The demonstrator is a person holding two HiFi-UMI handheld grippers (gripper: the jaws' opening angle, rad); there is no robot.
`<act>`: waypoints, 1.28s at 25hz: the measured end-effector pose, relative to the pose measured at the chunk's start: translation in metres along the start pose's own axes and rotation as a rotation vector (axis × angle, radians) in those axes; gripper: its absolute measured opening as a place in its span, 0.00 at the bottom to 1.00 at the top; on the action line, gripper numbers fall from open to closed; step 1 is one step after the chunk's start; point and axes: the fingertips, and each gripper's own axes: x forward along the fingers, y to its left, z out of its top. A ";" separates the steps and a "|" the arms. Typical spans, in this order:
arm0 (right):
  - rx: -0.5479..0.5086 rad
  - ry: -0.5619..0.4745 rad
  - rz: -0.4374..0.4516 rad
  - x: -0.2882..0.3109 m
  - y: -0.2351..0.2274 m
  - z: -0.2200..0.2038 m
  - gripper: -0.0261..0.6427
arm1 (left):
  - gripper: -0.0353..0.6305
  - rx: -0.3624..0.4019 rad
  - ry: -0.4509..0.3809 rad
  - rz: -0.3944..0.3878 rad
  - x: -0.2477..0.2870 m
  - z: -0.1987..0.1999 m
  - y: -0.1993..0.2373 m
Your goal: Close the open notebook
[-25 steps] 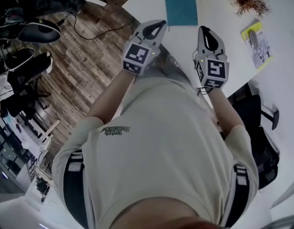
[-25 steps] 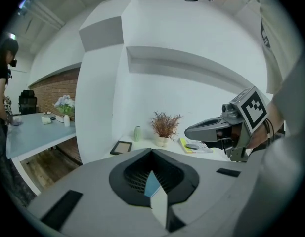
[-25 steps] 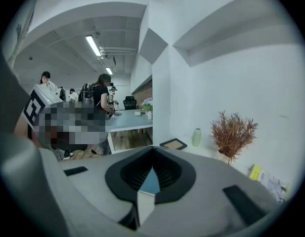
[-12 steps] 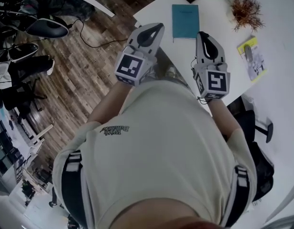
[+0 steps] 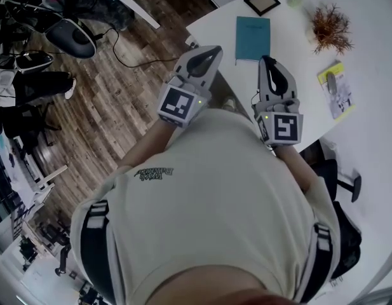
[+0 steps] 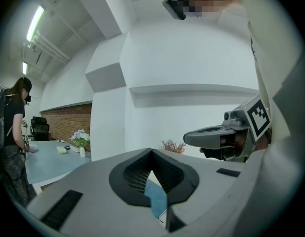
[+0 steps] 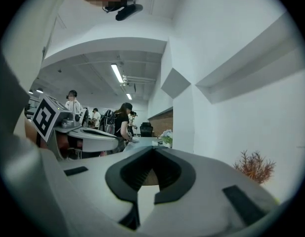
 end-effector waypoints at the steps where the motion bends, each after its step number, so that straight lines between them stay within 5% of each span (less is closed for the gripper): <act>1: 0.007 -0.008 0.007 -0.001 0.002 0.000 0.04 | 0.07 -0.002 -0.003 0.002 -0.001 0.001 0.000; 32: -0.017 -0.061 0.066 0.013 0.016 0.022 0.04 | 0.07 -0.015 0.008 -0.021 0.009 0.003 0.005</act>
